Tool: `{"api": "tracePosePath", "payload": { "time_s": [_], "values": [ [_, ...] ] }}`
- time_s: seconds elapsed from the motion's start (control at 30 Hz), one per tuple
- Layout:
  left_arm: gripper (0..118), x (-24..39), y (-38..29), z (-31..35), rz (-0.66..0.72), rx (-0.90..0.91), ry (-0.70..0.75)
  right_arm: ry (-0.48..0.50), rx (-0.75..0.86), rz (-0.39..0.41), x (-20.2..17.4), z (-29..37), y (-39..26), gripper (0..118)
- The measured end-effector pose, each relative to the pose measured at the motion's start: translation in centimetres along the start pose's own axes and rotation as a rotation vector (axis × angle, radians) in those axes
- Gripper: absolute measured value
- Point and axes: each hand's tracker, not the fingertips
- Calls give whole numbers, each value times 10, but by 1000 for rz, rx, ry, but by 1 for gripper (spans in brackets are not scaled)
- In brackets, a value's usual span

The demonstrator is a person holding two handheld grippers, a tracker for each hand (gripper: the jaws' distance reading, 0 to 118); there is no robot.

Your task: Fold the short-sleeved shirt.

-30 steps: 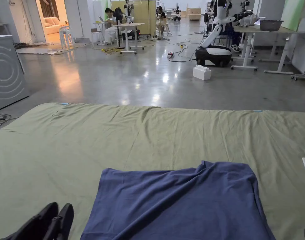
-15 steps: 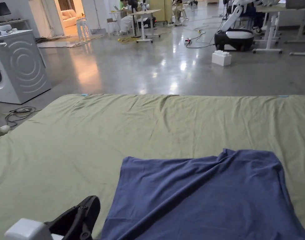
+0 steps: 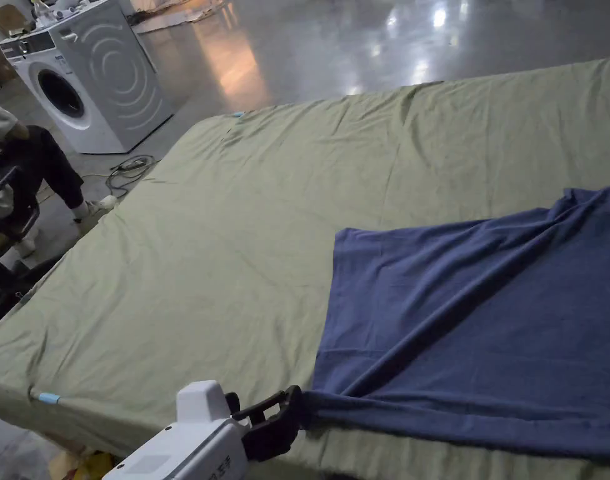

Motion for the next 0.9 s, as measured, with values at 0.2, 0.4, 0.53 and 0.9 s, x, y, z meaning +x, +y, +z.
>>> {"api": "tracePosePath", "payload": {
  "time_s": [0.2, 0.4, 0.53, 0.9],
  "values": [
    [82, -2, -18, -60, -5, -102, -74, -27, -48, 6, 2, -5, -8, 0],
    [33, 4, -18, -87, -38, -162, -106, -50, -70, 3, 4, -6, -11, 0],
    [14, 15, -16, -88, -76, -180, -126, -62, -71, 2, 16, -5, -16, 0],
    [13, 41, -12, -103, -240, -281, -63, -167, -263, 59, 60, -40, -34, 77]
  ]
}}
